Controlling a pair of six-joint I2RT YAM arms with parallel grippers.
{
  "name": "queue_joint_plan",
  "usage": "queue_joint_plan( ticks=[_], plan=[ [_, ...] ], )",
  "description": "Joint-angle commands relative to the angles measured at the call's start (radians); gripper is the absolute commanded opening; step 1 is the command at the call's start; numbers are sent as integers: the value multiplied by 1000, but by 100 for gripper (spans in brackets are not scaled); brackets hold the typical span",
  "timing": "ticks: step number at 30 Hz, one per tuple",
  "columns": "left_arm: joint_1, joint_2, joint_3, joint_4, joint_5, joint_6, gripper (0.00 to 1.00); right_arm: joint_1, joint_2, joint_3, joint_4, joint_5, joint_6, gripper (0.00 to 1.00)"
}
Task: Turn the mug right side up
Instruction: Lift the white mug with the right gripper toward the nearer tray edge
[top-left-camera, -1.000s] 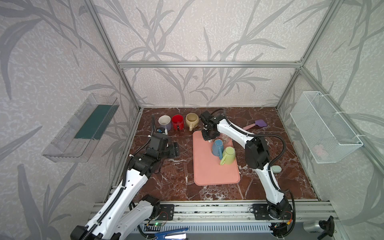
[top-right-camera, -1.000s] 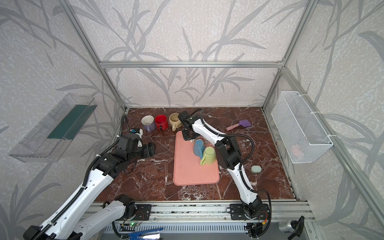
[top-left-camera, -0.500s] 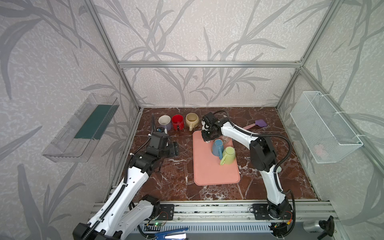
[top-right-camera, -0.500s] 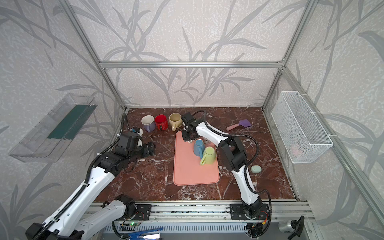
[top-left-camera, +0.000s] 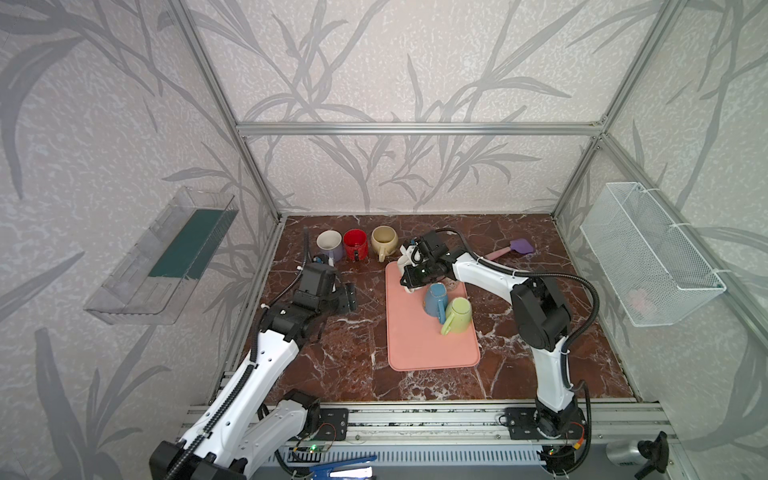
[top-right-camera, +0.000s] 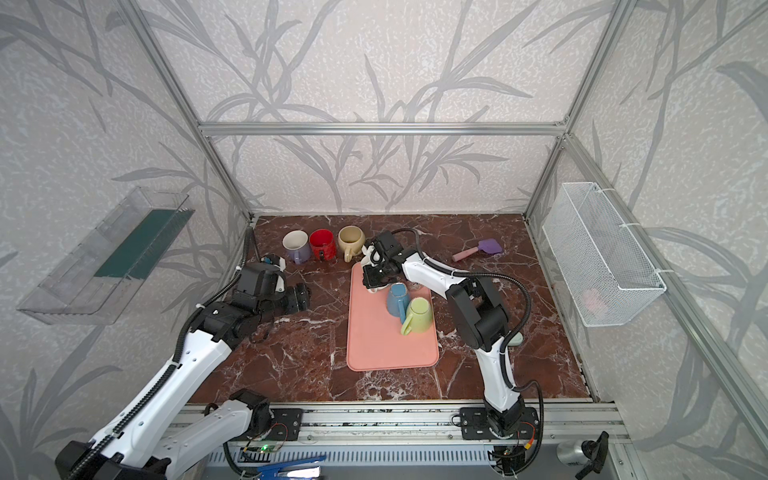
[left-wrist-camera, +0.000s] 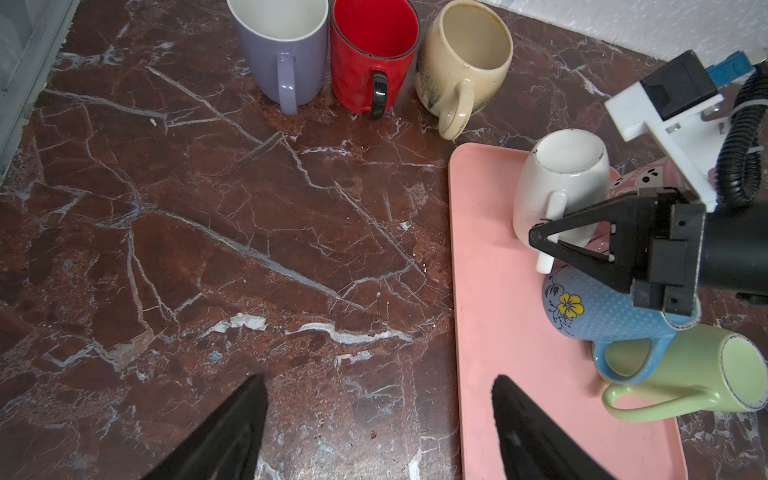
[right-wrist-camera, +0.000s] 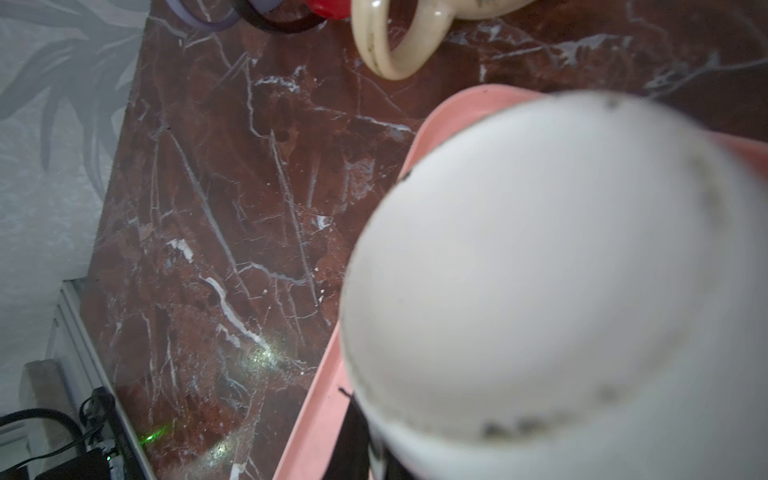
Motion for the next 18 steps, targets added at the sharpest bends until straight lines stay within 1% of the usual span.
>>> queue_joint_plan(
  ticks=[1, 7, 11, 14, 18],
  plan=[
    [8, 5, -7, 4, -2, -6, 83, 10, -86, -5, 127, -112, -15, 0],
    [8, 2, -8, 0, -16, -3, 83, 17, -107, -24, 233, -221, -6, 0],
    [8, -2, -8, 0, -26, -1, 83, 32, -153, -88, 329, -260, 3, 0],
    [9, -4, -9, -1, -30, 0, 83, 44, -217, -203, 479, -283, 32, 0],
    [9, -9, -9, 1, -30, 4, 83, 60, -299, -439, 847, -284, 162, 0]
  ],
)
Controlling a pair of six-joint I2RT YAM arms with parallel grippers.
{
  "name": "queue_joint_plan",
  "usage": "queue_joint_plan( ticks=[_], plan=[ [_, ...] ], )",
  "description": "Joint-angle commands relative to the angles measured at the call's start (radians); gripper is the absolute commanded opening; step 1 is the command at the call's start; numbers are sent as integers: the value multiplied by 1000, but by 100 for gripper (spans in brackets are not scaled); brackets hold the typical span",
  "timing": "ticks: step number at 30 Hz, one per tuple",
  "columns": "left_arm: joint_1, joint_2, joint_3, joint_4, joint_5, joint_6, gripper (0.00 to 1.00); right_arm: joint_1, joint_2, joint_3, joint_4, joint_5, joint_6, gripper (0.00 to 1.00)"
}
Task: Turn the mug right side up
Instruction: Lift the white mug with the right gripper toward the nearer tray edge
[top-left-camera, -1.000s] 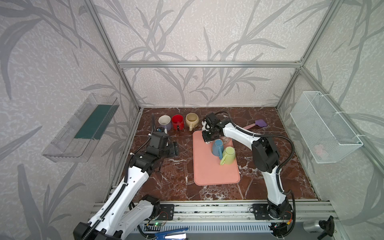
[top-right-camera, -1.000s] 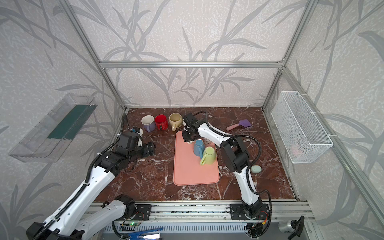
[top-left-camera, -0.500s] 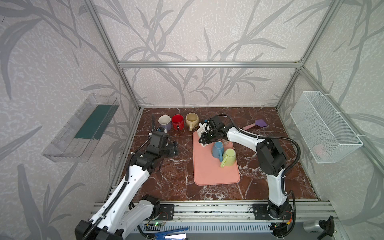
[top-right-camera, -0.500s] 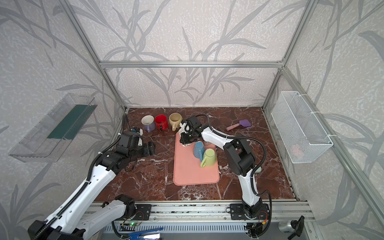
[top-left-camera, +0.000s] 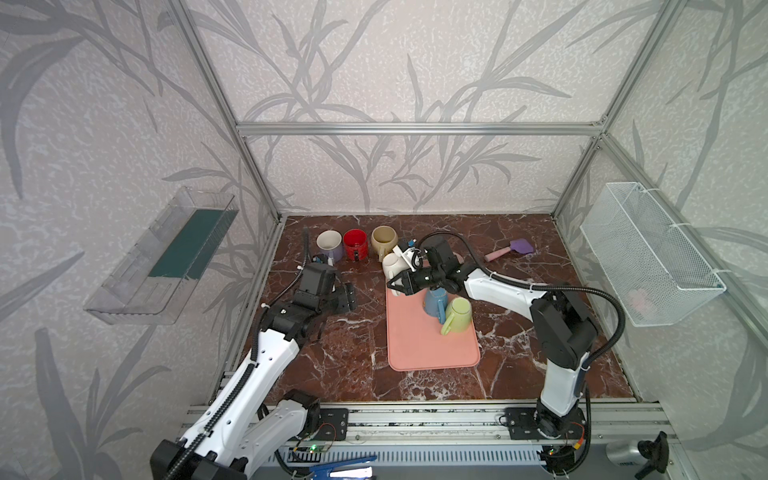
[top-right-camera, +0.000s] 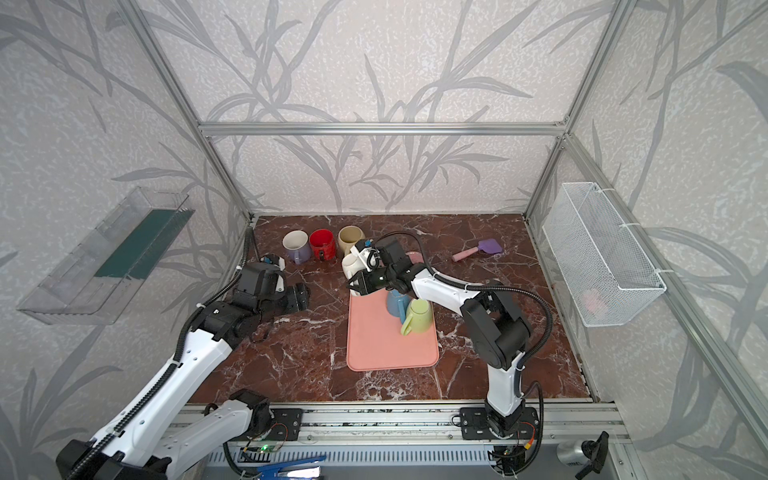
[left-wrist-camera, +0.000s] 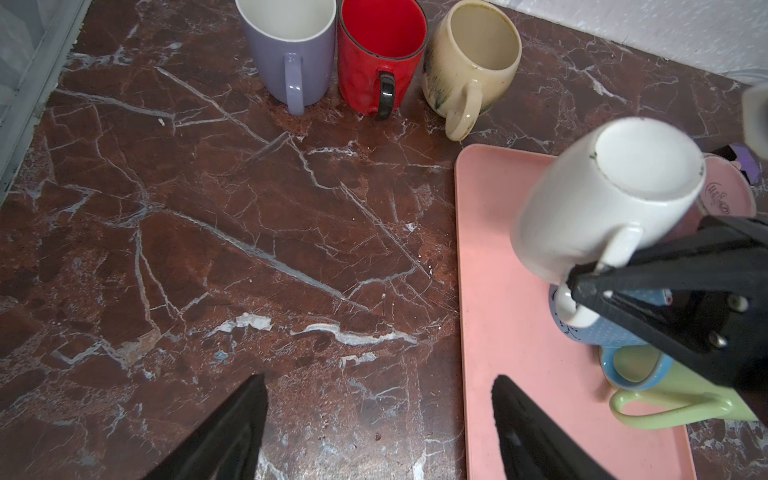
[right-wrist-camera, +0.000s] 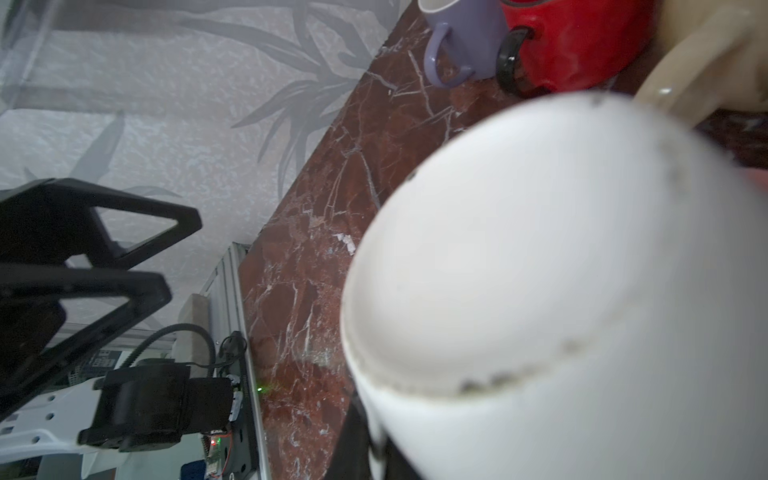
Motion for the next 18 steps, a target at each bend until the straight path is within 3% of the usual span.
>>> queue_joint_plan(
  ticks=[1, 9, 18],
  plan=[
    [5, -15, -10, 1, -16, 4, 83, 18, -85, -115, 393, -46, 95, 0],
    [5, -22, -13, 4, -9, 6, 83, 82, -169, -319, 622, -1, 131, 0],
    [5, -23, -14, 7, -5, 7, 83, 142, -210, -475, 671, 96, 104, 0]
  ],
)
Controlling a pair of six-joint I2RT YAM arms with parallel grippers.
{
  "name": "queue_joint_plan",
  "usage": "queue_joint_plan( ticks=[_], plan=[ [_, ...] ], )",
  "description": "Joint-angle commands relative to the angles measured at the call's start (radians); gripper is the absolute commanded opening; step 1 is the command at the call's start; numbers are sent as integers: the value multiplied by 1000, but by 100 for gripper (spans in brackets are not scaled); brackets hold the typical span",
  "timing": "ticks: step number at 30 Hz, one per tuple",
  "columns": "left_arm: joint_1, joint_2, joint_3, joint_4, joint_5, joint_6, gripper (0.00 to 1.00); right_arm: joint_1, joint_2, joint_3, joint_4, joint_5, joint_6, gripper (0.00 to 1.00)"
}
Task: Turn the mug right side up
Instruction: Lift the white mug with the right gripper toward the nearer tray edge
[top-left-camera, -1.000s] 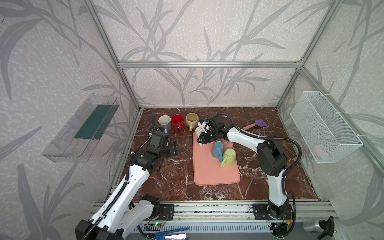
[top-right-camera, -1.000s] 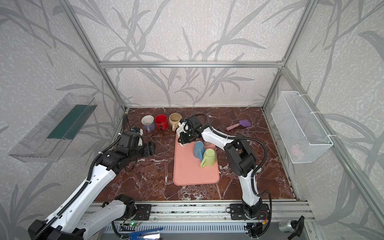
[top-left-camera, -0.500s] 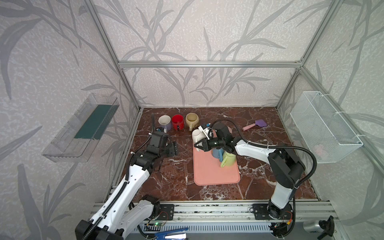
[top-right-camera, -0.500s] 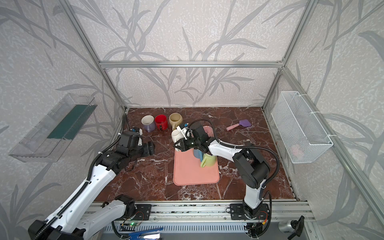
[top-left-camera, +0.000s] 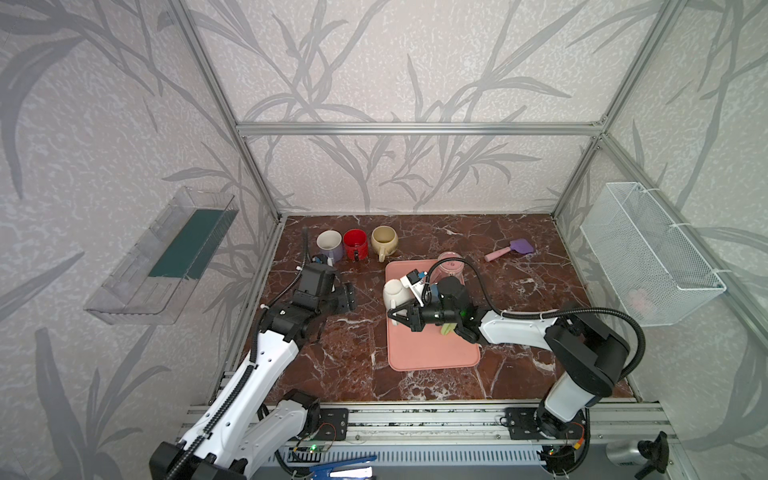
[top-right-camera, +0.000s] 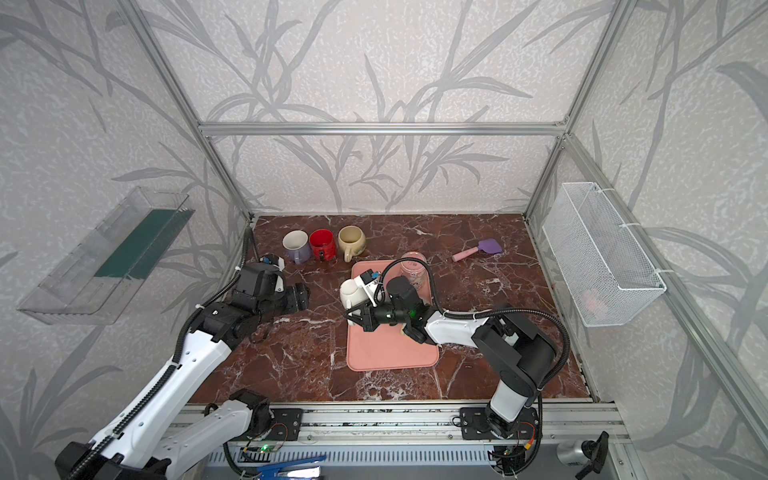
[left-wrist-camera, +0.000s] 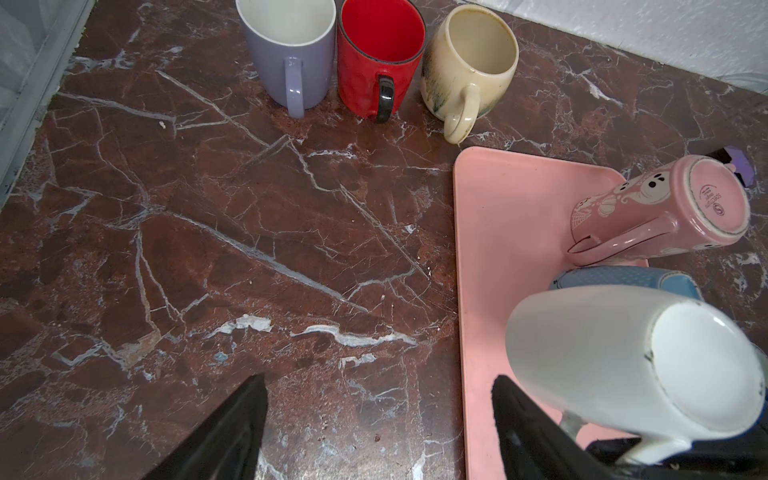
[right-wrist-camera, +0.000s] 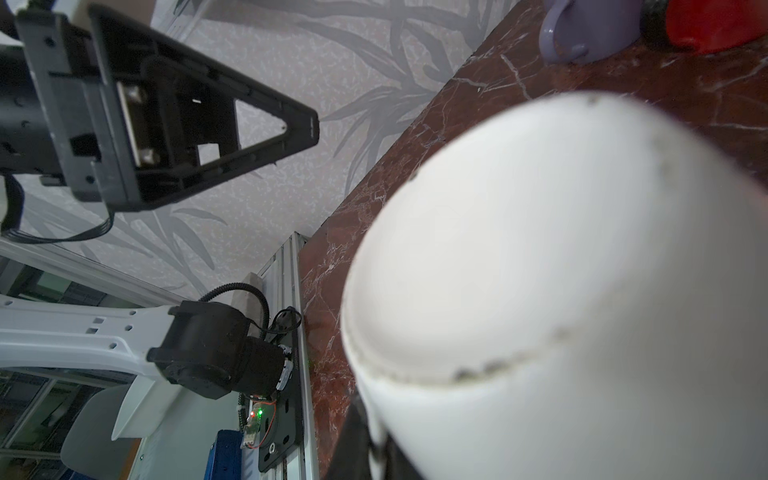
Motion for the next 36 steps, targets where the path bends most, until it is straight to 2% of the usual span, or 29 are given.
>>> queue_joint_plan(
  ticks=[1, 7, 10, 21, 25, 27, 32, 36],
  plan=[
    [5, -12, -12, 4, -3, 6, 83, 19, -41, -40, 131, 55, -15, 0],
    [5, -8, -15, 6, 3, 6, 83, 67, -53, -142, 190, 144, -6, 0],
    [5, -12, -24, 32, 47, 37, 83, 84, -56, -180, 214, 175, 1, 0],
    [4, -14, -26, 32, 42, 38, 83, 90, 22, -245, 381, 201, 113, 0],
    [5, -10, -28, 32, 43, 38, 83, 91, 22, -278, 392, 229, 111, 4],
    [4, -9, -26, 32, 46, 38, 83, 90, 22, -290, 388, 238, 110, 9],
    [4, -5, -26, 33, 46, 37, 83, 93, 22, -321, 390, 260, 112, 30],
    [5, 0, -25, 33, 48, 38, 83, 94, 21, -338, 378, 278, 112, 39]
  ],
)
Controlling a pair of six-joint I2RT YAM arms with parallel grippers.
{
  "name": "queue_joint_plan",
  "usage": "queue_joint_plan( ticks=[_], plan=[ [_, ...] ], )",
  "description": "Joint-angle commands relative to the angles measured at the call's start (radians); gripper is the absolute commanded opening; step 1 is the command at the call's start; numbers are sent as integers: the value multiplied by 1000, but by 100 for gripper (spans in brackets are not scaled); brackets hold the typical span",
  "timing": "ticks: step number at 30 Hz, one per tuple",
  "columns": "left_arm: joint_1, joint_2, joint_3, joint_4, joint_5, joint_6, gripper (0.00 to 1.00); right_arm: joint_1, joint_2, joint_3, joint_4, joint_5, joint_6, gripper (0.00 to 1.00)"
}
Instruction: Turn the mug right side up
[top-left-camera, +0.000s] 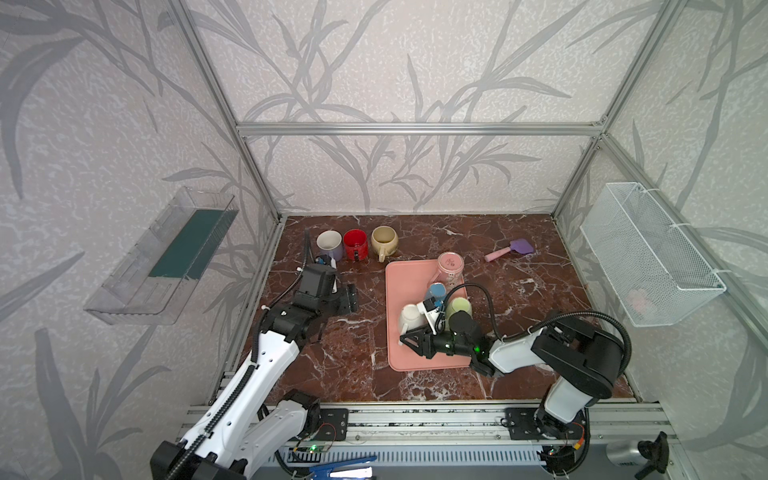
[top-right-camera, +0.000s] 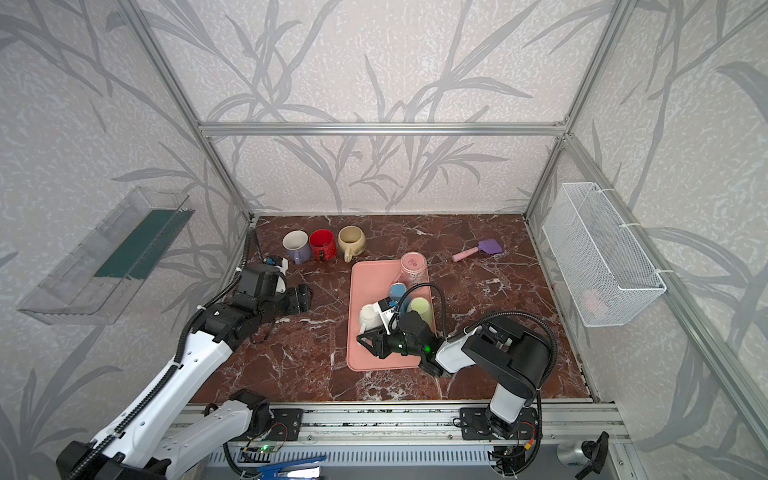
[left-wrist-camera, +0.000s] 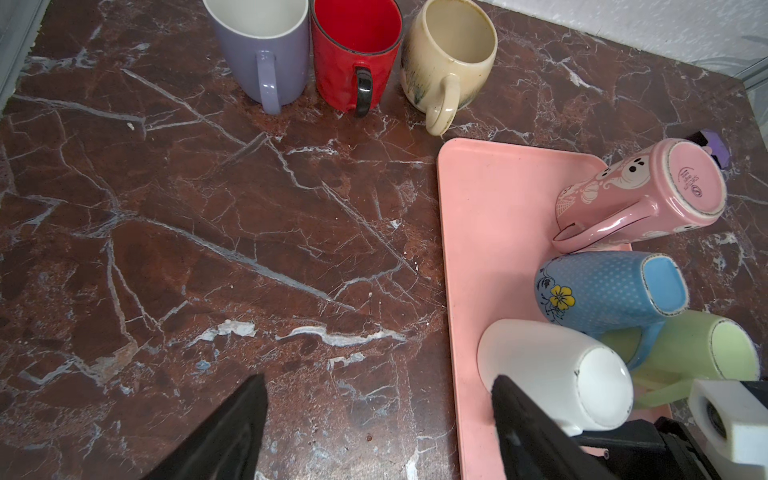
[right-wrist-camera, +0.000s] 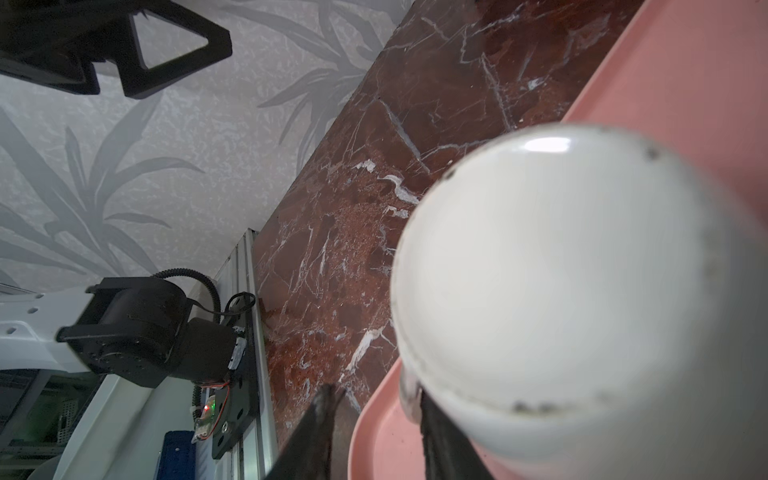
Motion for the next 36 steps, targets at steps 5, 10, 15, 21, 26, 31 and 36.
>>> queue_joint_plan(
  ticks=[5, 10, 15, 21, 26, 31, 36],
  plan=[
    [5, 4, -7, 8, 3, 10, 83, 8, -58, -24, -50, 80, -2, 46],
    [4, 0, -7, 8, 7, 8, 83, 69, -235, 57, -452, 241, -26, 59],
    [3, -10, -7, 11, 19, 5, 83, 145, -371, 190, -826, 388, 24, 69],
    [3, -51, -2, 12, 43, 2, 84, 215, -321, 432, -1237, 570, 167, 71],
    [-3, -101, 11, -8, 10, 11, 86, 231, -236, 561, -1400, 614, 276, 74],
    [-31, -162, 21, -37, -65, 35, 88, 246, -134, 682, -1550, 646, 360, 73],
    [-77, -205, 28, -58, -140, 48, 89, 252, -40, 770, -1597, 674, 390, 73]
  ],
)
